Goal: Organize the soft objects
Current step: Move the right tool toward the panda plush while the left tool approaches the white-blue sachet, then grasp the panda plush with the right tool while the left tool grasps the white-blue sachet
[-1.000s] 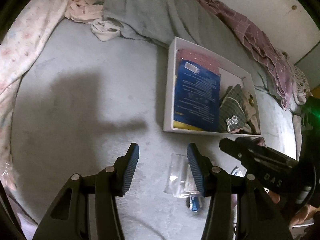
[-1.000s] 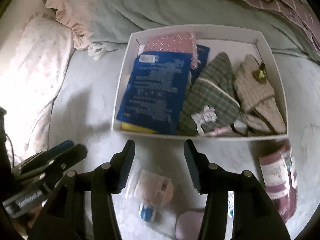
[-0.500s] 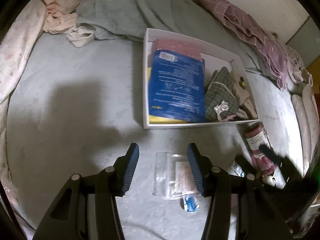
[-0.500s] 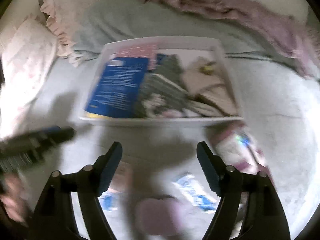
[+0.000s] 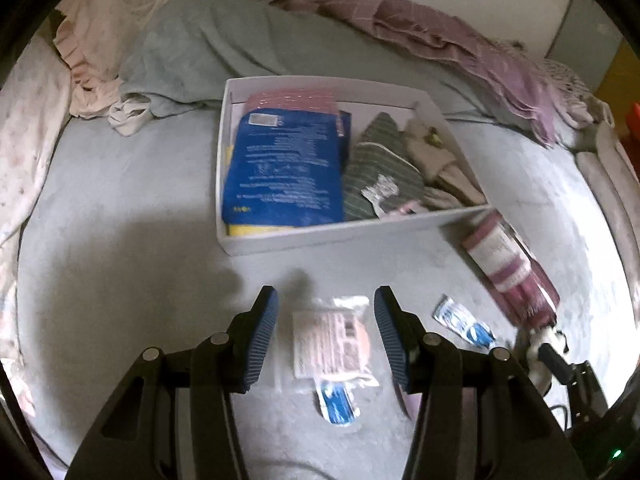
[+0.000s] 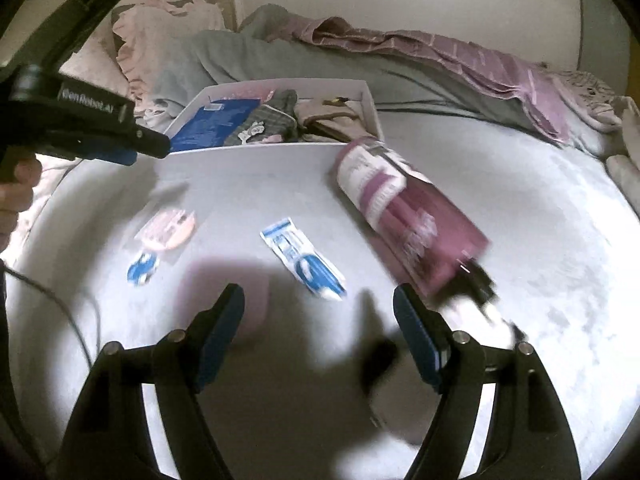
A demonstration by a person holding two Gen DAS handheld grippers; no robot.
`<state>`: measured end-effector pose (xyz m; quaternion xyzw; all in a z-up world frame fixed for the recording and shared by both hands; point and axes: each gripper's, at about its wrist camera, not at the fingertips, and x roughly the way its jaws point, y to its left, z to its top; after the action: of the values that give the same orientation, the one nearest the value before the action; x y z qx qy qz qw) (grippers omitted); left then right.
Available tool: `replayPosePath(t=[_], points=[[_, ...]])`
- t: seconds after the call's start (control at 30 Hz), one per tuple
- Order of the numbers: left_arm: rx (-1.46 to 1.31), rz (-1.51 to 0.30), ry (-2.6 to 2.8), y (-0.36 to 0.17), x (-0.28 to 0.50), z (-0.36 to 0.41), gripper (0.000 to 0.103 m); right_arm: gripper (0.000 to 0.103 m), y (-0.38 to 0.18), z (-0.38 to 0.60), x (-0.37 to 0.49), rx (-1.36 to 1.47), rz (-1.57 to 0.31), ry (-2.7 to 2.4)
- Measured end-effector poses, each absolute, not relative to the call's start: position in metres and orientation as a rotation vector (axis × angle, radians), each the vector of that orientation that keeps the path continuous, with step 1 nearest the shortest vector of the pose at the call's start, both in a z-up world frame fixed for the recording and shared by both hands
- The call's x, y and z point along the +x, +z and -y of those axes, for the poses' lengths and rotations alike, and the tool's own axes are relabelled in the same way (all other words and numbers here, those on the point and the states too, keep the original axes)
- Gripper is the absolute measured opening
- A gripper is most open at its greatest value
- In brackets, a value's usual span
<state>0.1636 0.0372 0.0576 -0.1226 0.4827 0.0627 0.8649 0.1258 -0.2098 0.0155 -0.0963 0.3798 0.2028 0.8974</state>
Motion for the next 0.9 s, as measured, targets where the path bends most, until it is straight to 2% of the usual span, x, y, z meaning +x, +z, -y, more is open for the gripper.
replayPosePath(t=[0.27,0.33,0.53,0.63,0.77,0.9], points=[[-0.287,-0.95,0.12,0.036,0.114,-0.022,0.05,0.086,0.025,0.246,0.09,-0.199,-0.697,0.28],[-0.296,-0.949,0.097,0.031,0.104,-0.018,0.05,0.091,0.025,0.25,0.09,-0.179,-0.694,0.281],[-0.347,-0.983,0.052,0.009,0.093,-0.006,0.05,0.094,0.001,0.25,0.111,-0.156,-0.865,0.246],[-0.285,-0.988,0.14,-0.008,0.089,-0.003,0.05,0.094,-0.015,0.25,0.119,-0.141,-0.961,0.24],[-0.253,-0.915,0.166,-0.009,0.079,0.001,0.05,0.102,-0.018,0.246,0.118,-0.153,-0.974,0.257],[-0.231,-0.891,0.182,-0.01,0.079,0.004,0.05,0.103,-0.019,0.246,0.117,-0.15,-0.98,0.261]])
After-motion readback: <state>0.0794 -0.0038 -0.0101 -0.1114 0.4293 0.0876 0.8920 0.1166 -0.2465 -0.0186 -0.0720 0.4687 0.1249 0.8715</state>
